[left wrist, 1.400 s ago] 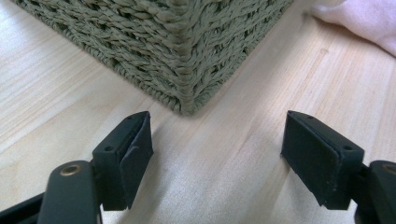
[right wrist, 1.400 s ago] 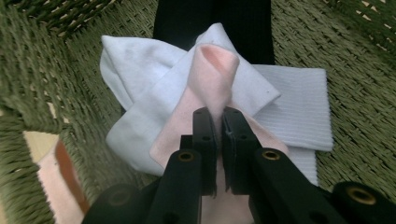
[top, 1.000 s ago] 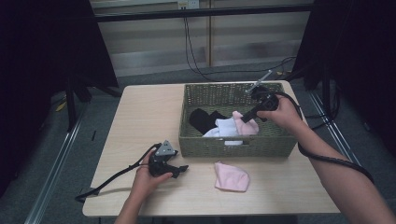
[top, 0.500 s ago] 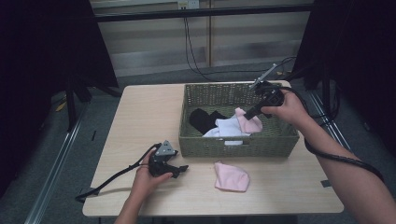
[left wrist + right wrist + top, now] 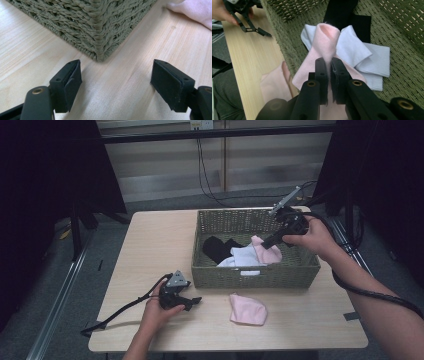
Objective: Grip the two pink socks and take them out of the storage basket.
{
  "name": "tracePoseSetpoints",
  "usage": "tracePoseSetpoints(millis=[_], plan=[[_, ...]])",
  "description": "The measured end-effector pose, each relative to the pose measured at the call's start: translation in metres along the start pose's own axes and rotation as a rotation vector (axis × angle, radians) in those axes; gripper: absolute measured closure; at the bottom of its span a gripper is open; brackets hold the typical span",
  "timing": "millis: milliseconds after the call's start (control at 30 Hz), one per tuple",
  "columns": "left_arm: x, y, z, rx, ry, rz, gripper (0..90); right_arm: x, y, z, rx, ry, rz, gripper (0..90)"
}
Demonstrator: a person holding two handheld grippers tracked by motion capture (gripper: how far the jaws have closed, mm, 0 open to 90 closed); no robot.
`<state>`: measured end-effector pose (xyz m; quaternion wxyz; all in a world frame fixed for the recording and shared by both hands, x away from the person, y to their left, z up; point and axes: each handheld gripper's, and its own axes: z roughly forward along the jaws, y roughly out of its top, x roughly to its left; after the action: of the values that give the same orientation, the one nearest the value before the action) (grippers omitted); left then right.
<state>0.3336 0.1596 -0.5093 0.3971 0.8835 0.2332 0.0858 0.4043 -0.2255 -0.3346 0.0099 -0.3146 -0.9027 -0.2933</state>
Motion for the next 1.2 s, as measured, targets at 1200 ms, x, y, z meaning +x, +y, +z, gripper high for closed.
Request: tracePoseSetpoints(millis=[1200], plan=[[0.000,0.000,0.000,0.001,0.002,0.001,24.2,0.061,-0.010,0.002,-0.002,0.095,-0.149,84.3]])
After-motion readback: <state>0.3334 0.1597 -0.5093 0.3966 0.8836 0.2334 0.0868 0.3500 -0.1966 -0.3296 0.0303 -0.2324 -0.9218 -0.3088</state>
